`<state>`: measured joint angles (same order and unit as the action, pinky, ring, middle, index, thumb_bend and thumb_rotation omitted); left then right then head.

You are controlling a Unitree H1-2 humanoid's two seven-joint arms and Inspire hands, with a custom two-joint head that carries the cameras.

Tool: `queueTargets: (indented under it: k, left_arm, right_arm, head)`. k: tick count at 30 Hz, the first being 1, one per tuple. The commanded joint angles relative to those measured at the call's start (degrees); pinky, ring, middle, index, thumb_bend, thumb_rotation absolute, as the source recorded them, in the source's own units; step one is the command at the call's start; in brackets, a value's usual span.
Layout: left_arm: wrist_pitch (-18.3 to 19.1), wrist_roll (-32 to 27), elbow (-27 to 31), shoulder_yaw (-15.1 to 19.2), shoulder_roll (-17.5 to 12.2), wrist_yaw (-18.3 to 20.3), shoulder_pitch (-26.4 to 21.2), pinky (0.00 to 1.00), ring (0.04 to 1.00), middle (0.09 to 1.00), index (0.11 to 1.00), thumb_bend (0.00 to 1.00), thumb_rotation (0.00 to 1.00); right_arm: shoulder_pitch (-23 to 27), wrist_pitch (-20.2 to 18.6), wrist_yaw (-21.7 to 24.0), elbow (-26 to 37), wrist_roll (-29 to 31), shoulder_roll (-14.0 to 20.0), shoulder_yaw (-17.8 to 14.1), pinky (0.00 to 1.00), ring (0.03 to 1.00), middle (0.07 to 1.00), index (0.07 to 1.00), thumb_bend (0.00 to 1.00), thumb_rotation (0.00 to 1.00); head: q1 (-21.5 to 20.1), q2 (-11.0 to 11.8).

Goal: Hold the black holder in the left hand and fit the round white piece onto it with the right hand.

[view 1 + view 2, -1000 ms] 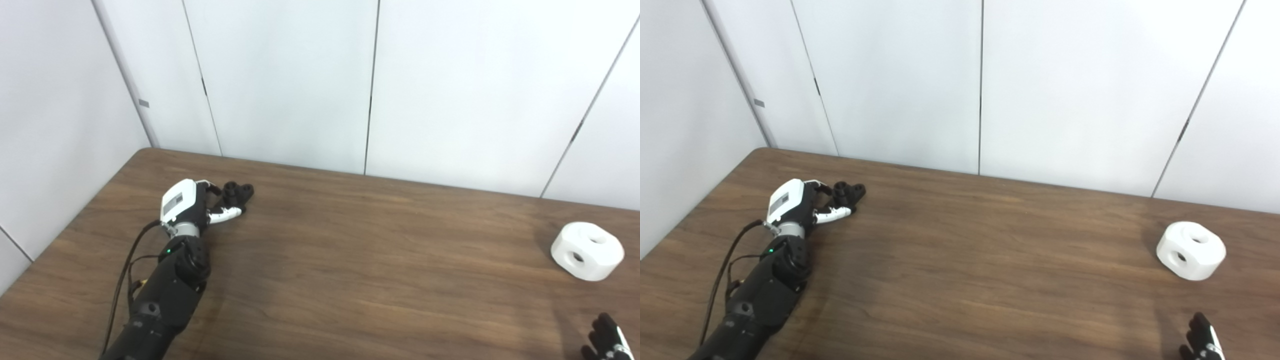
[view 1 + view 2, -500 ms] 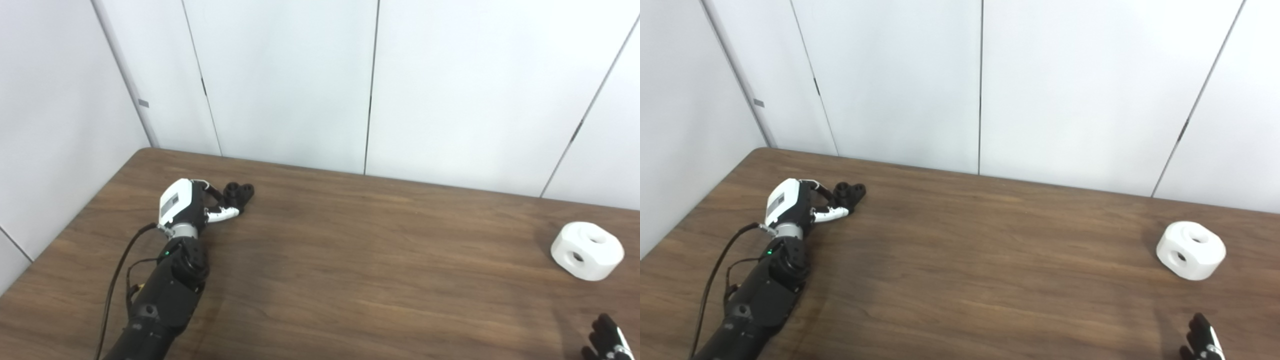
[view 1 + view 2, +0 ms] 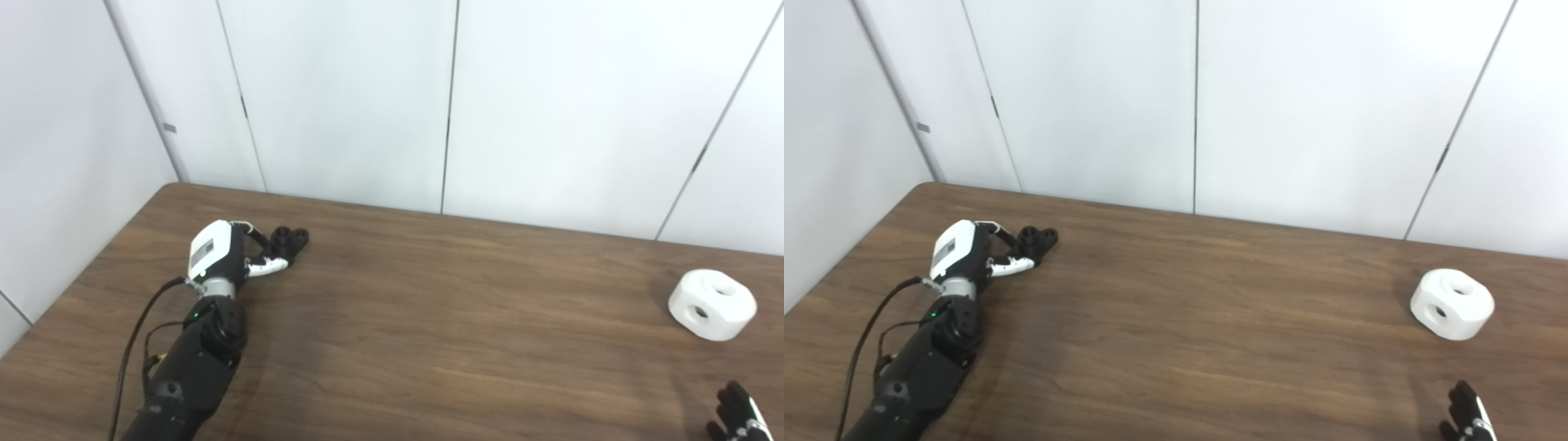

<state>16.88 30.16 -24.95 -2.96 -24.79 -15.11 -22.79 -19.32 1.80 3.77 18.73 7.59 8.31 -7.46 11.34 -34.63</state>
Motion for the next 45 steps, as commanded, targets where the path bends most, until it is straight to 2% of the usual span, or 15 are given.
queueTargets:
  k: [1,6,12,16,21,27,36,45]
  left_arm:
    - [-1.7,0.2,2.3,-0.9,-1.0,1.4,0.3,0.83,0.866,0.78,0.485,0.52,0.05]
    - [-2.5,0.0,5.8,-2.4,-1.0,3.9,1.8,0.82,0.871,0.78,0.485,0.52,0.05]
    - [0.5,-1.4,11.5,-3.5,0.2,10.2,3.3,0.83,0.904,0.802,0.486,0.52,0.05]
    - [-1.8,-1.1,14.0,-5.0,0.2,12.0,4.8,0.83,0.912,0.808,0.486,0.52,0.05]
    - [-2.5,-0.7,18.7,-7.2,0.4,15.2,7.1,0.84,0.914,0.819,0.487,0.52,0.06]
    - [-0.7,-1.7,25.1,-9.1,1.9,20.6,9.5,0.88,0.927,0.836,0.488,0.52,0.06]
    - [-1.4,-0.4,31.7,-13.7,4.0,25.5,12.6,0.88,0.925,0.834,0.488,0.52,0.05]
    - [-1.6,0.1,36.0,-16.8,4.7,29.1,14.8,0.88,0.947,0.847,0.487,0.52,0.06]
  right_arm:
    - [-0.7,0.4,-0.2,1.6,-0.1,-0.1,-0.3,1.0,1.0,0.977,0.954,0.61,1.0]
    - [-0.8,0.1,-0.4,1.8,-1.0,-0.3,0.1,1.0,1.0,0.973,0.95,0.64,1.0]
    - [-0.7,0.2,-0.7,2.2,-1.7,-0.6,0.3,1.0,0.992,0.964,0.943,0.62,1.0]
    - [-0.9,-0.4,-1.1,2.7,-2.6,-0.9,0.5,1.0,0.981,0.955,0.935,0.64,0.99]
    - [-1.0,-0.8,-1.5,2.9,-3.1,-1.1,0.8,1.0,0.979,0.954,0.934,0.65,0.99]
    - [-0.9,-0.2,-1.8,2.2,-3.5,-1.3,1.2,1.0,0.971,0.943,0.925,0.66,0.97]
    - [-0.6,-1.1,-2.0,3.5,-4.9,-1.5,2.3,1.0,0.972,0.947,0.932,0.65,0.97]
    - [-0.5,-3.5,-3.0,6.0,-7.2,-2.1,4.0,1.0,0.976,0.944,0.924,0.64,0.98]
  head:
    - [-0.2,-0.2]
    - [-0.9,-0.4]
    - [-1.8,-0.8]
    - [-2.6,-1.2]
    - [-3.2,-1.6]
    - [-3.8,-1.9]
    - [-7.4,-3.7]
    - [-10.6,-5.7]
